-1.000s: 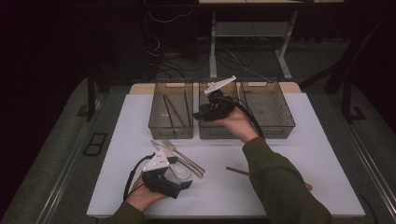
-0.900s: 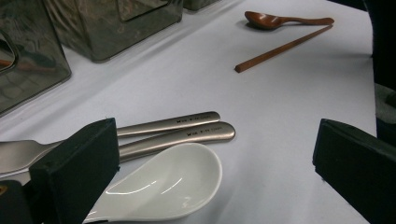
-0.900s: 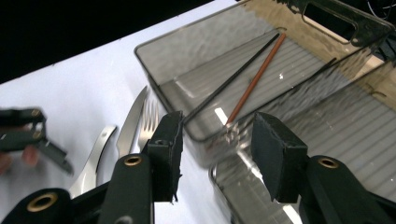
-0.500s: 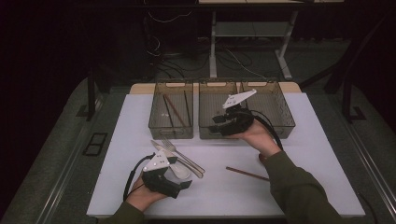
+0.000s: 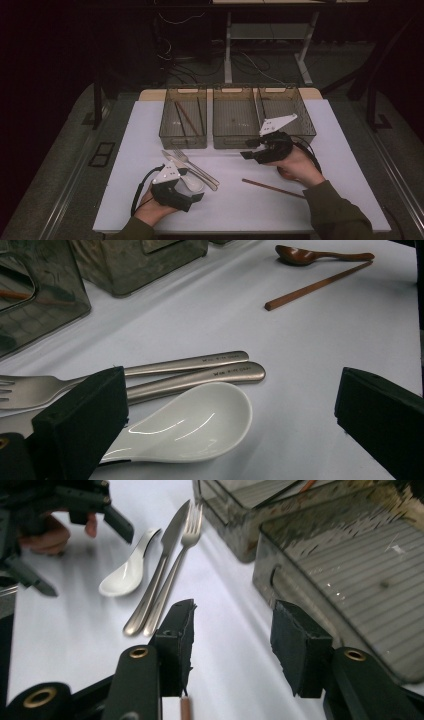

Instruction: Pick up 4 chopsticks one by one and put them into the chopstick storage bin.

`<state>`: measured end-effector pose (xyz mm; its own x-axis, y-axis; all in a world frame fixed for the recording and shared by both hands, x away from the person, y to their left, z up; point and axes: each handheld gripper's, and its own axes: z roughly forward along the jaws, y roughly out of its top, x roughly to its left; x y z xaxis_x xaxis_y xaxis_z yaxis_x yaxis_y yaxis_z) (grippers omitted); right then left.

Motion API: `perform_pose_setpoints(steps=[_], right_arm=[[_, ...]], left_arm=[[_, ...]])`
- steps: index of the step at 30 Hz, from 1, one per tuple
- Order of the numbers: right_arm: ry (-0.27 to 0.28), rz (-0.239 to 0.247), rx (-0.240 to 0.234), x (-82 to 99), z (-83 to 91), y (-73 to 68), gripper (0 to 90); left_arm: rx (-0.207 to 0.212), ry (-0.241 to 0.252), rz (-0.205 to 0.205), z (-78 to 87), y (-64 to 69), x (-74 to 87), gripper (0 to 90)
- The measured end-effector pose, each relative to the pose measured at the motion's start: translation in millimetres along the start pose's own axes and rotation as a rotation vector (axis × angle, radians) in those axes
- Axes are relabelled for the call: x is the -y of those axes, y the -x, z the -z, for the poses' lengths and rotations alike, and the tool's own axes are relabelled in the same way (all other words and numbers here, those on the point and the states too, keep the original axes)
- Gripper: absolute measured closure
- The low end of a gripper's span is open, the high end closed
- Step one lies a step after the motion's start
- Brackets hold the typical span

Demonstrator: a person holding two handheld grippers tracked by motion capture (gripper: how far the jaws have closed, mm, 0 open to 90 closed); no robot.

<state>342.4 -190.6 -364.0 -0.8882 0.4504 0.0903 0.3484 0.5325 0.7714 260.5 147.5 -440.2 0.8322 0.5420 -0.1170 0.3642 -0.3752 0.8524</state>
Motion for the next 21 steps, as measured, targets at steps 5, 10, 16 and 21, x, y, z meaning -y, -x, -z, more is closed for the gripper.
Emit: perform_pose_setpoints(steps=[5, 10, 16, 21], right_arm=[[-0.013, 0.019, -0.009, 16.1, 11.4, -5.1, 52.5], [-0.066, 0.03, -0.025, 37.5, 19.4, -9.9, 56.9], [-0.108, 0.032, -0.034, 63.7, 30.8, -14.0, 63.7], [-0.148, 0.03, -0.032, 81.5, 40.8, -14.3, 67.5]], left_arm=[[-0.002, 0.0, -0.012, 1.6, -2.0, 0.0, 0.0], [0.0, 0.007, -0.024, 2.1, -3.2, 0.1, 0.0], [0.006, 0.009, -0.024, 0.8, -6.2, -0.4, 0.0], [0.006, 0.006, -0.026, 1.1, -4.9, -0.8, 0.0]])
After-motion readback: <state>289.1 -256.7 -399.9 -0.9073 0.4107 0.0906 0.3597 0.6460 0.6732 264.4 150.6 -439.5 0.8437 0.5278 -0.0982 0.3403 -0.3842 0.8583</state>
